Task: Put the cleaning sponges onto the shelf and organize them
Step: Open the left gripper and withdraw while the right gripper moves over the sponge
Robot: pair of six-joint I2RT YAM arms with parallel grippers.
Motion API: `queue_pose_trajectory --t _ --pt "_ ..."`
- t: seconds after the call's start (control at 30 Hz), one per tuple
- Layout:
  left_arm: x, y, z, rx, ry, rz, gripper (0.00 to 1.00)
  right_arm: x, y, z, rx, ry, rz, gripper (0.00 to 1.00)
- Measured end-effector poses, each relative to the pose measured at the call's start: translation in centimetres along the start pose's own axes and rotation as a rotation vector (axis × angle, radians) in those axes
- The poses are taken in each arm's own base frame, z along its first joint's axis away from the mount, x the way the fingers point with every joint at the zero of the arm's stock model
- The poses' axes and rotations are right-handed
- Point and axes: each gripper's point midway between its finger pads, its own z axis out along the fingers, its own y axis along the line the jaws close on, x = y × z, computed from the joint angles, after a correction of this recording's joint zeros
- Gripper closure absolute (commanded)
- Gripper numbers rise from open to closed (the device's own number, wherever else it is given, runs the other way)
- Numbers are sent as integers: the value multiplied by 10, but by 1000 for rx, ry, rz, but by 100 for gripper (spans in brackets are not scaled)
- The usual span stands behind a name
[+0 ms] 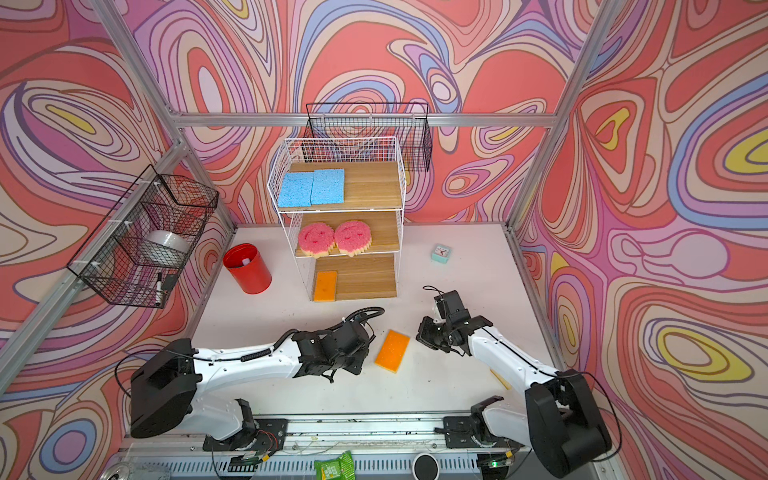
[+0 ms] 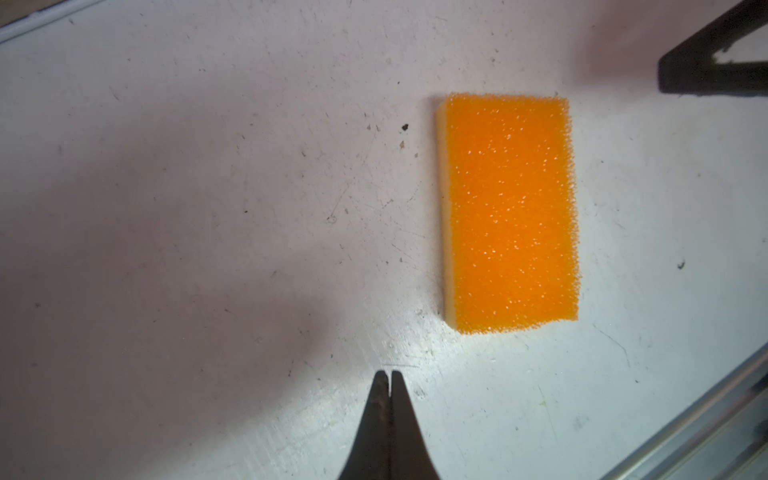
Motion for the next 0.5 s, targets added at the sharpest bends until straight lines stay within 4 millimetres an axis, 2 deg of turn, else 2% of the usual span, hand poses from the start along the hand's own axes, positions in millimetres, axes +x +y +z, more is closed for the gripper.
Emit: queue_pose_trajectory --t 0.1,0.3,0.5 --pt "0 5 -2 5 -15 -20 100 1 1 5 8 5 -6 100" --pt "4 18 -8 0 -26 -54 100 20 1 30 41 80 -28 100" --pt "-4 19 -23 28 -75 -72 100 17 11 44 50 95 -42 100"
